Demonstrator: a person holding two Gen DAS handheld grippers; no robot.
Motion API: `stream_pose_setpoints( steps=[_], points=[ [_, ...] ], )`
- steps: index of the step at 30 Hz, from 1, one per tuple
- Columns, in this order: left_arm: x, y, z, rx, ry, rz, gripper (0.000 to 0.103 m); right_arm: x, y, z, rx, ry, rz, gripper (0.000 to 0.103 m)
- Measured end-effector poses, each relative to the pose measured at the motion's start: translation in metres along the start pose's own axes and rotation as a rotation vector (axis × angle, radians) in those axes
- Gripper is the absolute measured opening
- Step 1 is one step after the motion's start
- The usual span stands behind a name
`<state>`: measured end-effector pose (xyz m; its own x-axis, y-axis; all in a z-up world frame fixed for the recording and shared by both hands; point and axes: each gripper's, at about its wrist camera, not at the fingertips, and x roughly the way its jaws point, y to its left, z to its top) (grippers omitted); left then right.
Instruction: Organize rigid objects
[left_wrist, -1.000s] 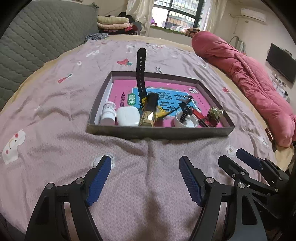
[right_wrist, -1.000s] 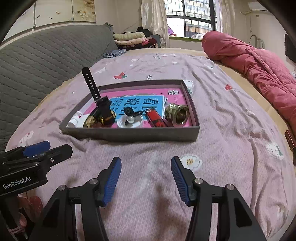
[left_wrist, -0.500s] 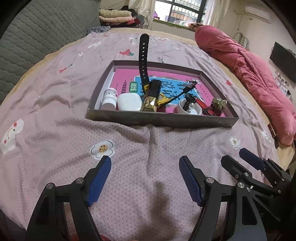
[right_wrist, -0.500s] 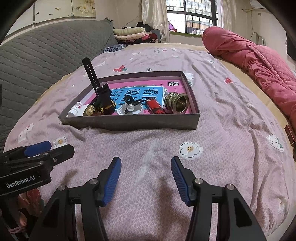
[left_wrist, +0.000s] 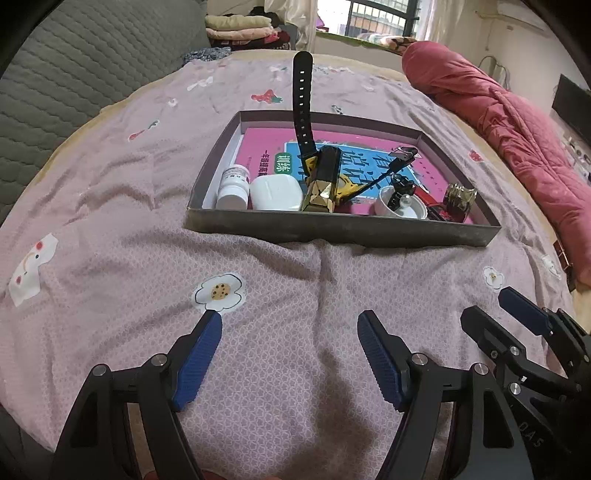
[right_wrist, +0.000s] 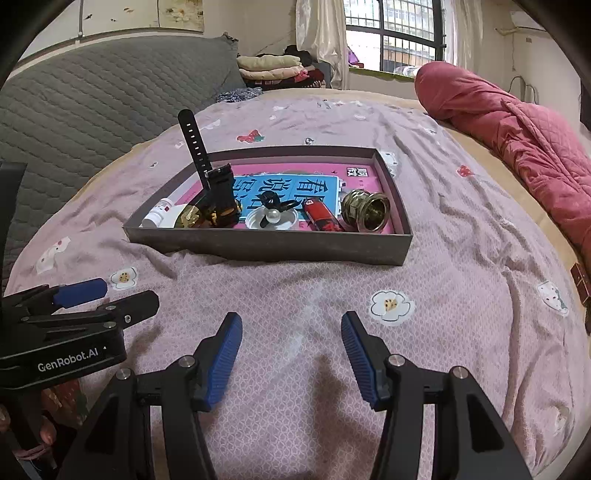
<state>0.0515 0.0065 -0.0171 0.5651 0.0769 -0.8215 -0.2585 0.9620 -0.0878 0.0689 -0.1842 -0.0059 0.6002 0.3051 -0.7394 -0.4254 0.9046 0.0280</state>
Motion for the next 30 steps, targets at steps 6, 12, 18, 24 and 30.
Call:
stream_pose_setpoints(
  steps=[6, 12, 18, 24, 30],
  points=[
    [0.0009, -0.0017, -0.0006, 0.008, 0.005, 0.006, 0.077, 0.0, 0.0004, 0.0003, -0.008, -0.004, -0.009, 0.055],
    [0.0034, -0.0038, -0.0019, 0.018, 0.015, 0.002, 0.077, 0.0026, -0.0026, 0.0008, 0.004, 0.003, -0.012, 0.055],
    [0.0054, -0.0059, -0.0037, 0.03, 0.023, 0.015, 0.077, 0.0021, -0.0008, 0.0008, -0.008, 0.001, -0.009, 0.055],
    [0.0052, -0.0059, -0.0038, 0.026, 0.025, 0.009, 0.077, 0.0016, 0.0003, 0.0006, -0.011, 0.001, -0.006, 0.055],
    [0.0054, -0.0056, -0.0039, 0.026, 0.029, -0.003, 0.077, 0.0017, 0.0008, 0.0002, -0.015, 0.001, -0.006, 0.055]
  ],
)
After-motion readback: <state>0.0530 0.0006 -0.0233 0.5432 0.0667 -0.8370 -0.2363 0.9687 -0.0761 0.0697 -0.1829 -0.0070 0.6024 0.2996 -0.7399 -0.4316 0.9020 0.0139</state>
